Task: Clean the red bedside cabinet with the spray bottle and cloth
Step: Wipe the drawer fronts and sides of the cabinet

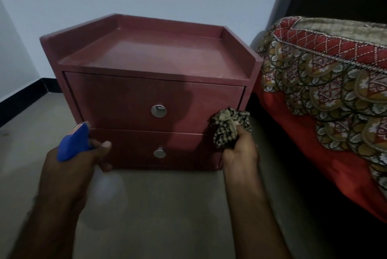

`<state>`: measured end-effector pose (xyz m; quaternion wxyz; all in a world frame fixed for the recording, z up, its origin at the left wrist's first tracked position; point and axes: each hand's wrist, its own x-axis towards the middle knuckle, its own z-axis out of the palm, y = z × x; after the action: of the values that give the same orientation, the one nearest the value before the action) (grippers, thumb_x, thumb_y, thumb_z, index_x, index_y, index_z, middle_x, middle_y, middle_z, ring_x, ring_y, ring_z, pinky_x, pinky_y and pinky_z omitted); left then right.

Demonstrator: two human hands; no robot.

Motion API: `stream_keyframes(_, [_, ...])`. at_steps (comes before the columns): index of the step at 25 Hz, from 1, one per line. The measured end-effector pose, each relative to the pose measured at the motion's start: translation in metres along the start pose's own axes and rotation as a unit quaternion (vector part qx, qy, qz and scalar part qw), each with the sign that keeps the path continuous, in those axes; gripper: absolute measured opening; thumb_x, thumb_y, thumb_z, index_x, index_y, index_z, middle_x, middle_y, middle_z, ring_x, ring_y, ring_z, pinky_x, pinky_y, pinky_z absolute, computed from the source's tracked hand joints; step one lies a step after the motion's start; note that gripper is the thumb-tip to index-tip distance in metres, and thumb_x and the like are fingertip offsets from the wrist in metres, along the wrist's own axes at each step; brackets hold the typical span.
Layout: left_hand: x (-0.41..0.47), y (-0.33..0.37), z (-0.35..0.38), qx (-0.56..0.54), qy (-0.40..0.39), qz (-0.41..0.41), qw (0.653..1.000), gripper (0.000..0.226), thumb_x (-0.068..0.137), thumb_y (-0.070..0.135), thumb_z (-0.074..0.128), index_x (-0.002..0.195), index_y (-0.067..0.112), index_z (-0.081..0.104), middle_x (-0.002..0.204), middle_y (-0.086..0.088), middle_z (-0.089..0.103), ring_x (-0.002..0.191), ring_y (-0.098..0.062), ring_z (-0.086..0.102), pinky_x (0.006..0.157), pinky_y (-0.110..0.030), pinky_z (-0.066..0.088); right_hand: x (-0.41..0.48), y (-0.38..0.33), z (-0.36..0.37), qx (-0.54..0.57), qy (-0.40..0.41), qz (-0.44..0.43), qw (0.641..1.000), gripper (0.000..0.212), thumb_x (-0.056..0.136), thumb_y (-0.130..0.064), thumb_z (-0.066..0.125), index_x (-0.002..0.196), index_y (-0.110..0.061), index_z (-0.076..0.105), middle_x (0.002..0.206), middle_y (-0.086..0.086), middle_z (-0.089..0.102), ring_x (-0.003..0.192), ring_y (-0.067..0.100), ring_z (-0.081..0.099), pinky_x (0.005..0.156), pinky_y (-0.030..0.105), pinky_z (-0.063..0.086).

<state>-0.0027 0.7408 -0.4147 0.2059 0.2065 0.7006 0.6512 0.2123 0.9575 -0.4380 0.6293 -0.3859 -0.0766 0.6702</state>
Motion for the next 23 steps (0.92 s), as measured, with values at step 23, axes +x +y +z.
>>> stream_keyframes(23, [-0.007,0.028,-0.027,-0.035,0.012,-0.001,0.999,0.036,0.087,0.013,0.072,0.063,0.04,0.071,0.06,0.01,0.07,0.077,-0.03,0.068,0.099,-0.068,0.048,-0.07,0.008,0.077,0.008,-0.002,-0.274,0.962,0.05,0.071,0.011,0.085,0.112,-0.005,0.061,0.103,0.013,0.074,0.08,0.012,0.073,0.064,0.023,0.059])
